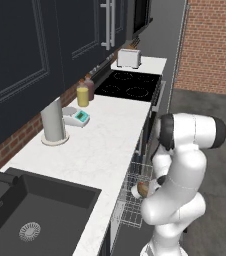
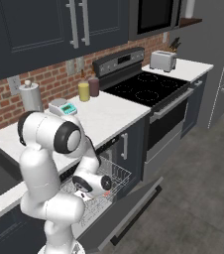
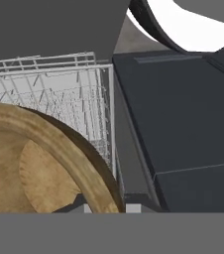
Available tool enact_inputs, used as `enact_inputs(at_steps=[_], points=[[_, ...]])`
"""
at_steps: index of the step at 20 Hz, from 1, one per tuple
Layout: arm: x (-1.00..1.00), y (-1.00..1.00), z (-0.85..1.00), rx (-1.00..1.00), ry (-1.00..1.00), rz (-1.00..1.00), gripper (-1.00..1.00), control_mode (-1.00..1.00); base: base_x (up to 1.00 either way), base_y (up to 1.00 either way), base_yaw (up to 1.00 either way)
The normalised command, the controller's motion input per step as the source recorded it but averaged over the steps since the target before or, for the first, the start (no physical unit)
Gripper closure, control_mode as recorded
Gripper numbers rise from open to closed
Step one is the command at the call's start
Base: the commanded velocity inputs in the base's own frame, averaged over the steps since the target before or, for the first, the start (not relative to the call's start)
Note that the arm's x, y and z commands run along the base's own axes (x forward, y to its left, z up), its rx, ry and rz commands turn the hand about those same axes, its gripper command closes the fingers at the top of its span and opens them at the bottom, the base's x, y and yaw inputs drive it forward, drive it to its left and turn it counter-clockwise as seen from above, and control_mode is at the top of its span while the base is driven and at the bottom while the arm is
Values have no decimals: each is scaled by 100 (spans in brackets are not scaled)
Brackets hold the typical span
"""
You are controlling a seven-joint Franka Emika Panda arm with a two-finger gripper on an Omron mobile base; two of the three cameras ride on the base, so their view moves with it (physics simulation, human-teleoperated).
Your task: Pick up the cup and bowl from the counter, place them in the dishwasher, and close the dishwasher door.
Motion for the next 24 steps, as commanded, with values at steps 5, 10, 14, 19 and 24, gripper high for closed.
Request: enact_inputs(at_steps=[5, 10, 14, 19, 24], points=[[28, 5, -18, 0, 0, -1, 100, -100, 0, 0, 0], [36, 2, -30, 0, 2, 0, 100, -100, 0, 0, 0], [33, 0, -38, 0, 2, 0, 100, -100, 0, 0, 0], [24, 0, -45, 0, 0, 0, 100, -100, 0, 0, 0], [18, 0, -46, 0, 0, 0, 100, -100, 0, 0, 0]])
